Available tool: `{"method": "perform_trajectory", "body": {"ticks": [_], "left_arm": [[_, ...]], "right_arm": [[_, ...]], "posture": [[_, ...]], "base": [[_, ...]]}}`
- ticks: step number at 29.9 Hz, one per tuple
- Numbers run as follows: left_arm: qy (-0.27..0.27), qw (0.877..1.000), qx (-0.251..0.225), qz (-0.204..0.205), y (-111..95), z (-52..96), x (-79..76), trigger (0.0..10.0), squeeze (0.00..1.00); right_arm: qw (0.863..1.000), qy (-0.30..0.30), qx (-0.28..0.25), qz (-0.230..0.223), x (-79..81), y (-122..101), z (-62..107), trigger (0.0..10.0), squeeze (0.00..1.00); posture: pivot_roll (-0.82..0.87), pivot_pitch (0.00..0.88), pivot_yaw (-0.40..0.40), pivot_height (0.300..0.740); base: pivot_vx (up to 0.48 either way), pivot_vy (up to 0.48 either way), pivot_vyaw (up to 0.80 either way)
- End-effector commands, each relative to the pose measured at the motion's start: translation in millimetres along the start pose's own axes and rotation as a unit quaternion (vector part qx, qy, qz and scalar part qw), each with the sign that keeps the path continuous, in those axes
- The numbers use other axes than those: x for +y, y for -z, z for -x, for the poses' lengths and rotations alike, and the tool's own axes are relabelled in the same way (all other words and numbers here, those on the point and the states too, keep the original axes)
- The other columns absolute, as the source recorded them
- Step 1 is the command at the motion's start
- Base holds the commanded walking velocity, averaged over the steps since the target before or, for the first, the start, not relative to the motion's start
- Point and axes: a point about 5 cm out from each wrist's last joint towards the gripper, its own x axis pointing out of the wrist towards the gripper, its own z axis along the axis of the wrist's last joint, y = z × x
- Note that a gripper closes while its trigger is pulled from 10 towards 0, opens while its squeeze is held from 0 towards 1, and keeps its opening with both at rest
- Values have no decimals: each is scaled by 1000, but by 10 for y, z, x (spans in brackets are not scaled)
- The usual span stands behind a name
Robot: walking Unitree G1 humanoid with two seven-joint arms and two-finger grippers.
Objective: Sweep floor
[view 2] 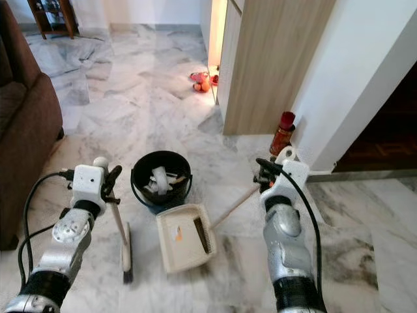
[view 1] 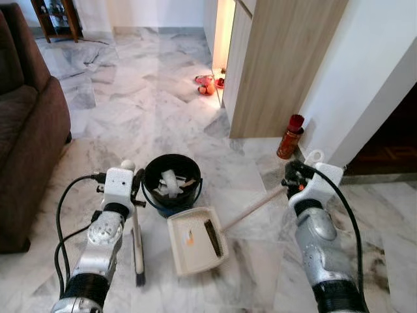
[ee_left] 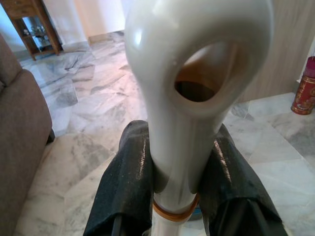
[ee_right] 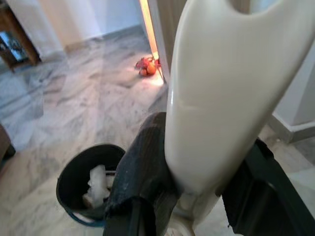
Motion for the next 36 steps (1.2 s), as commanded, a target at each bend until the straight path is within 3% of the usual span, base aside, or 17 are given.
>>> {"method": "perform_trajectory", "body": {"ticks": [1,7,16,25,30,36], "left_arm": [[4,1000,-13,-8,-41,-12,-11,10000,0],[5,1000,-13,-8,-40,-16,-15,10000,0],[6,1000,-15,-6,-47,-24,-23,10000,0],[-3,1000,-22,-6,-67,-26,-5,10000,0],[-38,998,-40,-22,-98,-9,55,10000,0],[-70,996,-49,-36,-108,51,178,10000,0]], "right_arm": [[999,-12,-40,0,56,-253,8,10000,0],[993,-45,-106,1,231,-791,98,10000,0],[984,-60,-168,-13,388,-1368,193,10000,0],[974,-51,-215,-41,384,-1660,224,10000,0],[972,-47,-222,-62,420,-1661,205,10000,0],[973,-62,-208,-83,579,-1622,178,10000,0]], "posture": [[-65,71,-74,740],[-66,69,-74,740],[-67,65,-73,740],[-67,65,-73,740],[-70,57,-74,740],[-64,67,-71,740]], "base": [[0,0,0],[0,0,0],[0,0,0],[0,0,0],[0,0,0],[186,0,0]]}}
